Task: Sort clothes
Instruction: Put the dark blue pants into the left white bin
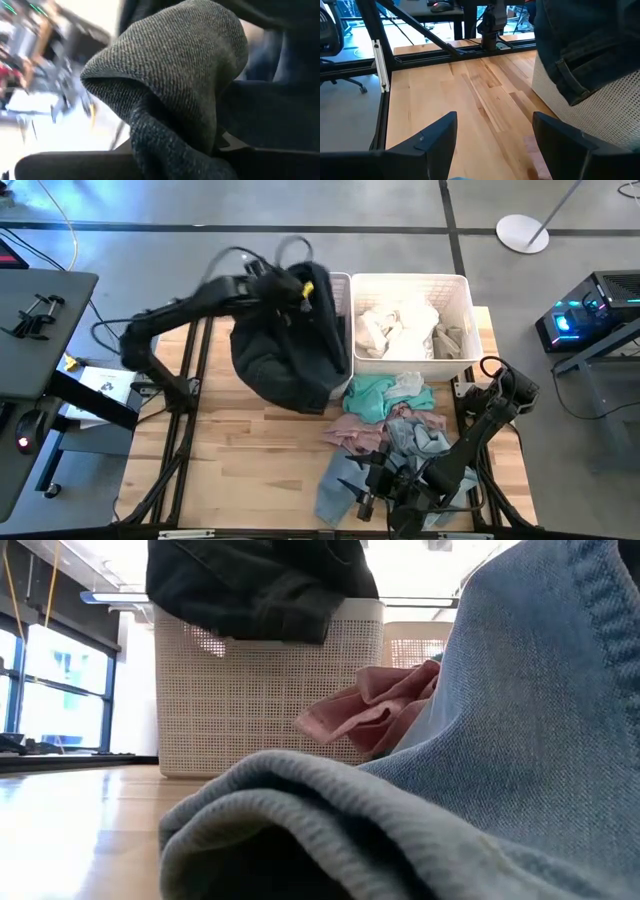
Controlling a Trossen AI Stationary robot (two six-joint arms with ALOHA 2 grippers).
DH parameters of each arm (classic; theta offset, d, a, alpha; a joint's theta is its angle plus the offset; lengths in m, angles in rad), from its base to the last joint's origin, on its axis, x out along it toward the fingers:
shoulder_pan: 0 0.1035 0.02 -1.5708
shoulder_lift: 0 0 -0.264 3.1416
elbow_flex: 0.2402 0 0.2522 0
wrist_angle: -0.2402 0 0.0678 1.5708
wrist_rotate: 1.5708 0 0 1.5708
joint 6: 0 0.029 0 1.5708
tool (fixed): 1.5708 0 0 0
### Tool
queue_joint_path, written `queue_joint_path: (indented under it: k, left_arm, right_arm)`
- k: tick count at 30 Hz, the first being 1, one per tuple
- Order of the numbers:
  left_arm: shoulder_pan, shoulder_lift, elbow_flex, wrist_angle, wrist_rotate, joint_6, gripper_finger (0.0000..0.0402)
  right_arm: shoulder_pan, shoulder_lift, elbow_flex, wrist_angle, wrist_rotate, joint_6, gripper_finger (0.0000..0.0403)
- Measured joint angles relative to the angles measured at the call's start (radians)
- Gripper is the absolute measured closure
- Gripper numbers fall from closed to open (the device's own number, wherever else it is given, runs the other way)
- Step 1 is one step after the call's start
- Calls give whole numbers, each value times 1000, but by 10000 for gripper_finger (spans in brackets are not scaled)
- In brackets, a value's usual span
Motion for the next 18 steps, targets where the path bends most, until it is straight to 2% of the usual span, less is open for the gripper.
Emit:
queue_joint_path:
  k: [3,9,14,18]
  left_arm:
    - [17,60,-89,-11,34,-16,349]
    - [15,219,-188,-15,24,-2,347]
    - [13,317,-149,-41,-68,-13,304]
    - [19,332,-9,-115,-53,-11,244]
  right_arm:
    - [0,0,0,-5,0,0,155]
    - [0,0,0,-17,-2,0,155]
    - [0,0,0,-24,-3,2,155]
    - [1,0,0,-25,-5,2,155]
